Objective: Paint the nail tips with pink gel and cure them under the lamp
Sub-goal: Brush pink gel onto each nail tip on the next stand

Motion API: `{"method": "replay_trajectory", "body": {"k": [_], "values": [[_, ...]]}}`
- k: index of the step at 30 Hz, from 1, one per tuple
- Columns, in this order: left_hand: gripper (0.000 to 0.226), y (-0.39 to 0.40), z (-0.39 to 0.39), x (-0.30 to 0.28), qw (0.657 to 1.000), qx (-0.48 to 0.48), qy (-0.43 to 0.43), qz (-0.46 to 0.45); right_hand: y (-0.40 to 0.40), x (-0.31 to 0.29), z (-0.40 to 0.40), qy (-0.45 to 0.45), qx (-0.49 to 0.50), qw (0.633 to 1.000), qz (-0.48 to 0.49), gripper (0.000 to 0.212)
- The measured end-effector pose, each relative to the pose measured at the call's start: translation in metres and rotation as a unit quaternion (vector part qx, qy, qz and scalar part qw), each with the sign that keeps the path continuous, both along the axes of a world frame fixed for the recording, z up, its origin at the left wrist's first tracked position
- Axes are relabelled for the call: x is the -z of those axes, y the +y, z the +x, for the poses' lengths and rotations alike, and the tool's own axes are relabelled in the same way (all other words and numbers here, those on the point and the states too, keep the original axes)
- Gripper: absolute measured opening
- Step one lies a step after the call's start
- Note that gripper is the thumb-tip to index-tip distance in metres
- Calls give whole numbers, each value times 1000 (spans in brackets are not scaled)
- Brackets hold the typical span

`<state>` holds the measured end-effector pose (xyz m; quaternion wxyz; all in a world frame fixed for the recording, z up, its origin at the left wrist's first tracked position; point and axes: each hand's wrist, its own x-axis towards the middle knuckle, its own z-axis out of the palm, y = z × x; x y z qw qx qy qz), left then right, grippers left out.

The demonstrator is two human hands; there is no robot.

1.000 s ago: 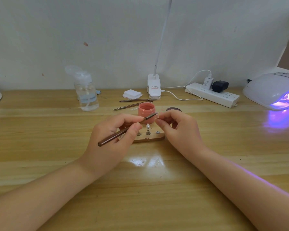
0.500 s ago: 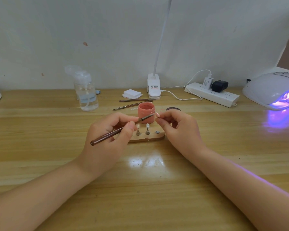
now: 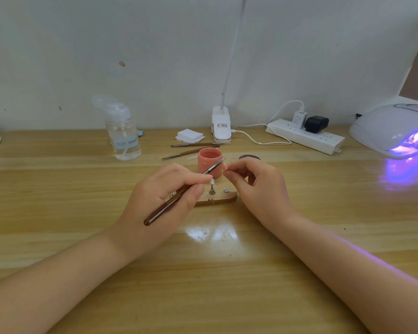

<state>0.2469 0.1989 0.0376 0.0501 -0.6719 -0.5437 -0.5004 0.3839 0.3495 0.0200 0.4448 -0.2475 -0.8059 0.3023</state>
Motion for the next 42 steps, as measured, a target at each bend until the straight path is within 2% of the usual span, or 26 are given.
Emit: {"method": "replay_trajectory", "body": {"k": [7,11,20,25,29,33,35,38,42], "values": [[22,1,-3,3,997,-2,70,22,-1,-1,0,6,-2,1000,2,12],[23,0,-3,3,999,2,42,20,-1,-1,0,1,-2,1000,-4,6],[24,-2,0,3,999,-29,-14,-13,-2,-2,0,-3,5,1000,-12,5],[19,-1,3,3,999,-31,-17,-36,-3,-2,2,-7,8,1000,-10,6],[18,-2,4,1,994,-36,-97,-40,-3,-3,1,-6,13,1000,-20,5],[15,-2,7,2,991,-24,-120,-61,-3,-4,1,-7,14,999,-30,5],[18,-3,6,0,988,-24,-146,-33,-3,-5,1,-8,21,999,-45,3],[14,-1,0,-1,969,-52,-242,2,-2,-6,1,10,33,996,-86,2],[11,3,-6,3,936,-100,-336,-1,-1,-9,4,-8,27,992,-119,7]]}}
